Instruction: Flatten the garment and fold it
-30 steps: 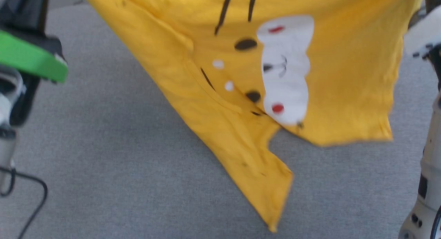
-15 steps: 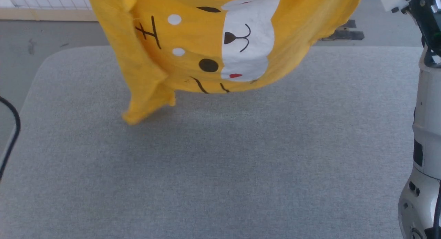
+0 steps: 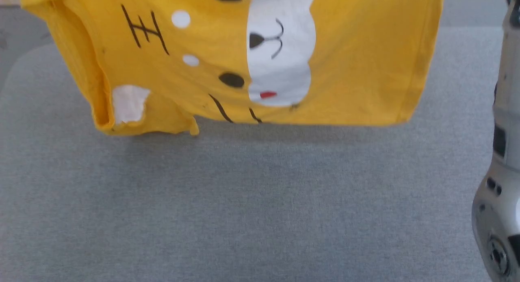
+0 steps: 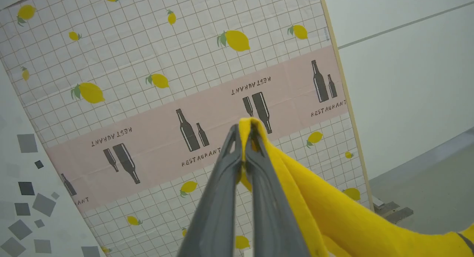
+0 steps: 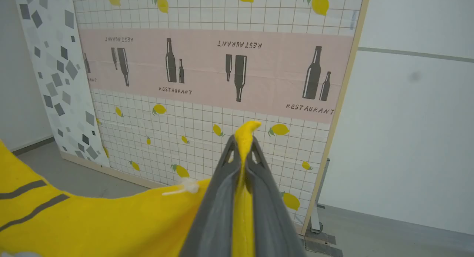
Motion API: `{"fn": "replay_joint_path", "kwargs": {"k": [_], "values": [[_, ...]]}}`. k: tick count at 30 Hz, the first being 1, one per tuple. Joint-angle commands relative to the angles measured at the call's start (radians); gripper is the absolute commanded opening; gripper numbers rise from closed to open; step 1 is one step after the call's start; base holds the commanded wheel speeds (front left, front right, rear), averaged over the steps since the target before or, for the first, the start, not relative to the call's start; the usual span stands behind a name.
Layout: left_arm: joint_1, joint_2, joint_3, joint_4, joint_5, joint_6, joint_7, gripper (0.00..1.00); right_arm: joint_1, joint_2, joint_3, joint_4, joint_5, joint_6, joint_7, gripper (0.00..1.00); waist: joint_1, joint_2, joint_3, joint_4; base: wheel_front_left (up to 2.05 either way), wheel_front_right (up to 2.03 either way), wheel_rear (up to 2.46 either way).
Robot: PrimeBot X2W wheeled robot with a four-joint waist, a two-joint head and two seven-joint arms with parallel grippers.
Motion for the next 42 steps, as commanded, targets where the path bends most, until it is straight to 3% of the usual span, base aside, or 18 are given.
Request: {"fn": "replay_joint_path", "kwargs": {"k": [1,11,19,23,29,35,39,42], "values": [[-0.043,0.007,-0.006,0.007,0.023,-0.008,-0.022,0.0,-0.052,0.008,-0.009,0.028,-0.021,-0.002,-0.01,0.0,0.0,0.0,0.123,-0.044,0.0,0.0,0.0],[-0.368,-0.017,0.026,0.093,0.093,-0.021,-0.2,0.0,-0.393,0.029,-0.061,0.28,-0.096,-0.002,-0.191,0.0,0.0,0.0,0.365,-0.136,0.0,0.0,0.0],[-0.509,-0.048,-0.024,0.147,0.101,-0.027,-0.302,0.0,-0.555,0.03,-0.08,0.42,-0.137,-0.002,-0.309,0.0,0.0,0.0,0.509,-0.144,0.0,0.0,0.0],[-0.501,-0.016,-0.091,0.142,0.073,-0.028,-0.36,0.0,-0.57,0.03,-0.085,0.449,-0.184,-0.002,-0.363,0.0,0.0,0.0,0.584,-0.127,0.0,0.0,0.0],[-0.423,0.077,-0.227,0.1,-0.042,-0.028,-0.448,0.0,-0.531,0.03,-0.057,0.473,-0.207,-0.002,-0.398,0.0,0.0,0.0,0.64,-0.086,0.0,0.0,0.0],[-0.306,0.209,-0.391,-0.037,-0.155,-0.028,-0.498,0.0,-0.414,0.025,0.01,0.401,-0.173,-0.002,-0.394,0.0,0.0,0.0,0.601,-0.036,0.0,0.0,0.0],[-0.205,0.283,-0.46,-0.159,-0.212,-0.028,-0.508,0.0,-0.251,-0.026,0.045,0.231,-0.101,-0.002,-0.33,0.0,0.0,0.0,0.546,-0.001,0.0,0.0,0.0],[-0.104,0.324,-0.434,-0.249,-0.243,-0.028,-0.509,0.0,-0.078,-0.073,0.036,0.036,-0.041,-0.002,-0.255,0.0,0.0,0.0,0.503,0.015,0.0,0.0,0.0]]}}
